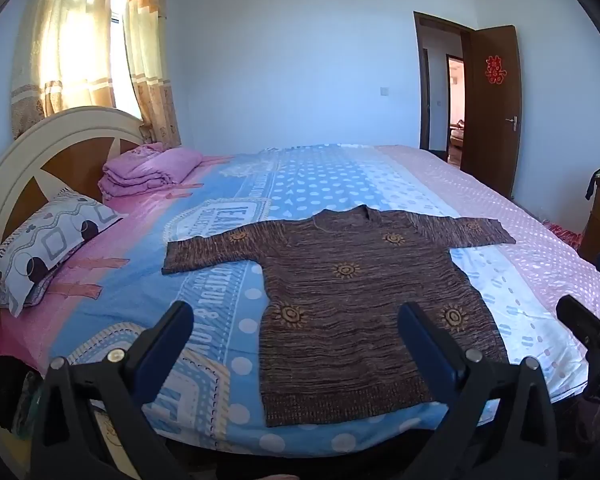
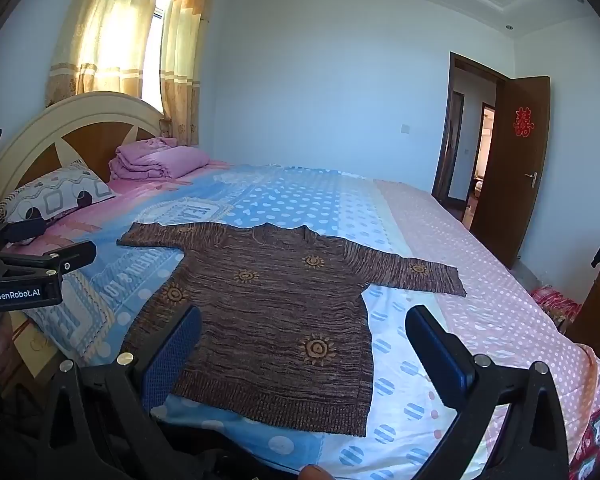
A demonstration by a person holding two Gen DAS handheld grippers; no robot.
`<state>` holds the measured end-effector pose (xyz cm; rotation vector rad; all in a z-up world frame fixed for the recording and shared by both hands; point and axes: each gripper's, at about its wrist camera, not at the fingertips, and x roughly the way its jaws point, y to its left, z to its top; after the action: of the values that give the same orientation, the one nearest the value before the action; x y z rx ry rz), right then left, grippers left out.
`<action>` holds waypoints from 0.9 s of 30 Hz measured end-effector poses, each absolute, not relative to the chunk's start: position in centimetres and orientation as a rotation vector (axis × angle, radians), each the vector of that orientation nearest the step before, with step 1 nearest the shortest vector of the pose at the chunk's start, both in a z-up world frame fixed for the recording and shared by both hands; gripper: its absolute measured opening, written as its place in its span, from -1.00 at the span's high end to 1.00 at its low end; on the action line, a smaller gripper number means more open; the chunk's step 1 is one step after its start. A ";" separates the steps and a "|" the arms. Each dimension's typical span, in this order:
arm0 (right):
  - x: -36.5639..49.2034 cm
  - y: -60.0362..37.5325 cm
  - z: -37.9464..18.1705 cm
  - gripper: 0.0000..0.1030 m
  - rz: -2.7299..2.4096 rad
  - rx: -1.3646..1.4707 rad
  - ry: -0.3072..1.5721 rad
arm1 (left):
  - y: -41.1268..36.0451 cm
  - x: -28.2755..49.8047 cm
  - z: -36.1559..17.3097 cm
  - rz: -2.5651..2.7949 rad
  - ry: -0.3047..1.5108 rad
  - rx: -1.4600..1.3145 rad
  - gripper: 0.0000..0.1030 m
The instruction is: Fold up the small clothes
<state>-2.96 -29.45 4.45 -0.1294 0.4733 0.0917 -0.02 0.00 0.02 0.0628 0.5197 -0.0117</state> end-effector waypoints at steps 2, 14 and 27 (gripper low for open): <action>-3.0 -29.4 4.4 -0.98 0.091 -0.129 0.473 | 0.0 -0.1 0.1 0.001 0.510 0.066 -1.00; -2.9 -29.4 4.1 -0.98 0.093 -0.127 0.480 | 0.3 0.3 -0.4 0.009 0.522 0.067 -1.00; -2.6 -29.4 3.8 -0.98 0.102 -0.118 0.493 | 0.4 0.6 -0.8 0.011 0.537 0.069 -1.00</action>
<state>-2.62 -29.43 3.82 -0.1184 0.4930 0.1018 0.56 0.38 -0.77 0.0694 0.5367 0.0108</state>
